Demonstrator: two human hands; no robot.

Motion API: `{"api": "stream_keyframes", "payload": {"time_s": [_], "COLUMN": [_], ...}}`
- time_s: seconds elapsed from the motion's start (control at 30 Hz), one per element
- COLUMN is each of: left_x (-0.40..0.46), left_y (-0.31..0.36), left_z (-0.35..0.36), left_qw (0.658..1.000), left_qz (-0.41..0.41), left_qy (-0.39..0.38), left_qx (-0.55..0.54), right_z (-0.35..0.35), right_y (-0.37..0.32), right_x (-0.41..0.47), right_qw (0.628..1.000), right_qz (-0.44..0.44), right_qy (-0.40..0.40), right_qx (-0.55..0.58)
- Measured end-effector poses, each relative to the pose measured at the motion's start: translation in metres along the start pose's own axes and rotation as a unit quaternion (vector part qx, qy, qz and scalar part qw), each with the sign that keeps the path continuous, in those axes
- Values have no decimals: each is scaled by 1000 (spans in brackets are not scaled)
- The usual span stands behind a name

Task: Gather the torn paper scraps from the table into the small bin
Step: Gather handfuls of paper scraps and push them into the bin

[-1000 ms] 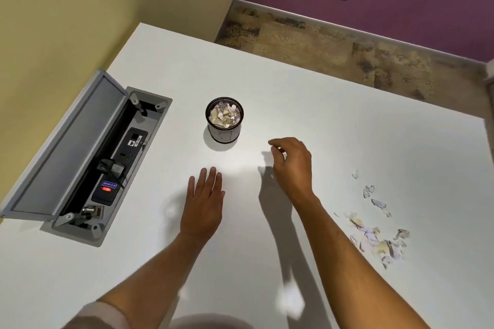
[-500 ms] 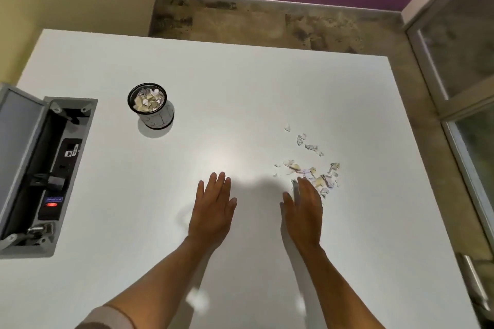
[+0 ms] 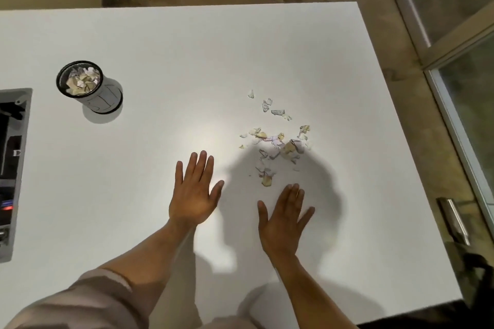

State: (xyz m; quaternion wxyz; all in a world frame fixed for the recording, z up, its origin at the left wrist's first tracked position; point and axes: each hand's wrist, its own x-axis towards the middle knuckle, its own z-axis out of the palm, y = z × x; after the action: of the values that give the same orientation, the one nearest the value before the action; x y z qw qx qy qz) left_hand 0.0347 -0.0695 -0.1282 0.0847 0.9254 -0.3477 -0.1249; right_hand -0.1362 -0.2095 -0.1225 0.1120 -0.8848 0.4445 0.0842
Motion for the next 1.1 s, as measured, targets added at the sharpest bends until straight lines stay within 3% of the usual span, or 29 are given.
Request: {"api": "stream_keyframes", "payload": {"time_s": [0.33,0.57,0.73,0.87,1.0,1.1], "left_x": [1,2,2,2,2,2], "left_y": [0,-3,-3,-4,-2,-2], "left_z": [3,6,8,10,9,8], "left_qw": [1000,1000,1000,1000,1000,1000], "left_qz": [-11,-14,-13,-15,-19,-23], "left_qy": [1,-7,2,2,6,4], "left_qx": [1,18,14,9,2,-2], "right_z": [-5,-37,-46,-41,-35,-36], "right_y": [-31,3,24,19,18,18], "right_x": [70,113,164,180,174,180], "right_qw": [997,982,983,970,920,908], "right_qz": [-68,-68,-105,-222,-365,-333], "right_qy": [35,137,55,8,-31,-12], "right_qx": [2,113,136,102,140,254]}}
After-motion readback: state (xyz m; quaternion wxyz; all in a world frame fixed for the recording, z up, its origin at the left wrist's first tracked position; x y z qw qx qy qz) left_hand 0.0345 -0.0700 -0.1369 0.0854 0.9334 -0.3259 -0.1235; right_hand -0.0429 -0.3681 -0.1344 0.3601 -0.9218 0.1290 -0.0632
